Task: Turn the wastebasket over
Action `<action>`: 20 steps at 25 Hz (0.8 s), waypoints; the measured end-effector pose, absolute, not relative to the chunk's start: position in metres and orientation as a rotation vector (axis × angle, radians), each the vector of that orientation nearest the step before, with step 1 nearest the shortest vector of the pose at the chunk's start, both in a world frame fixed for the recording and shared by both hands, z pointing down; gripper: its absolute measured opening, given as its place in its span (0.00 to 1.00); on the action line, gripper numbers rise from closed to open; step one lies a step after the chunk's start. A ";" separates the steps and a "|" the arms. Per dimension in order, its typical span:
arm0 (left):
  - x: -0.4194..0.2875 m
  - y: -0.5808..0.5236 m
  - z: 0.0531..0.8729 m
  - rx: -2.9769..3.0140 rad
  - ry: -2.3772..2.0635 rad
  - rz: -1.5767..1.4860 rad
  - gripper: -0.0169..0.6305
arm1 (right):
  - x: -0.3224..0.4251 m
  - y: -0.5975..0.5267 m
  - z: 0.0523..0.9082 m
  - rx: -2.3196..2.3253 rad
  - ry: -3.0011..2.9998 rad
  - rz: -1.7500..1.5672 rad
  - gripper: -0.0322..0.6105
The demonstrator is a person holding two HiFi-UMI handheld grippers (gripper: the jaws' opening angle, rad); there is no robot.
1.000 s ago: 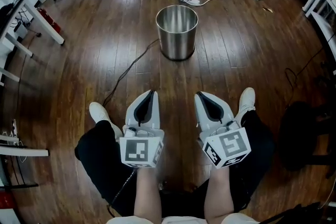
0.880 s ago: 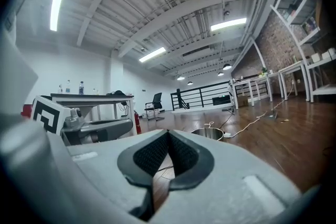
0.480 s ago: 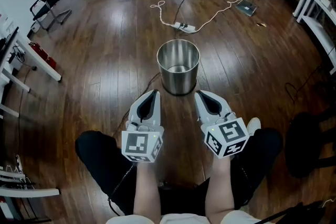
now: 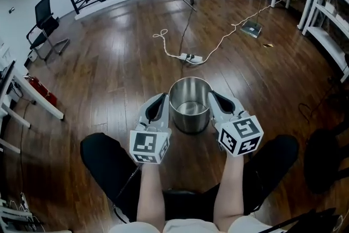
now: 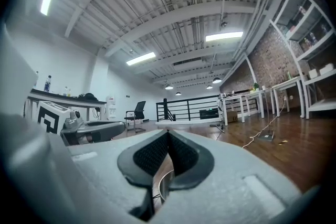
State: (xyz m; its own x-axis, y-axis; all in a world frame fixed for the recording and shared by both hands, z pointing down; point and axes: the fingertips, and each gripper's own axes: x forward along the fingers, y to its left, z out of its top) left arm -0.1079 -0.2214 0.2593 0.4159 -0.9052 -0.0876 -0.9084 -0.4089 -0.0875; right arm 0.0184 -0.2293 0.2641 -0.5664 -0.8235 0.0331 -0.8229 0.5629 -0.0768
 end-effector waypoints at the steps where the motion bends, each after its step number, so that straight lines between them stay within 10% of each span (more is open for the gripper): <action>1: -0.110 -0.231 0.258 -2.541 1.625 0.045 0.05 | 0.017 -0.238 0.262 -1.470 2.765 -0.124 0.04; 16: -0.151 -0.350 0.346 -2.658 1.704 -0.038 0.05 | -0.019 -0.340 0.347 -1.587 3.003 -0.151 0.04; 20: -0.167 -0.361 0.379 -2.718 1.740 -0.095 0.21 | -0.044 -0.347 0.383 -1.487 3.134 -0.280 0.18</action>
State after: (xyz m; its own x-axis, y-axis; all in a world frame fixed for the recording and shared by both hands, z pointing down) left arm -0.1673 -0.3614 0.3794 0.4187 -0.9030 0.0962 -0.9081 -0.4167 0.0415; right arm -0.0440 -0.3467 0.3826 -0.5884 -0.7210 0.3660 -0.7744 0.6327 0.0013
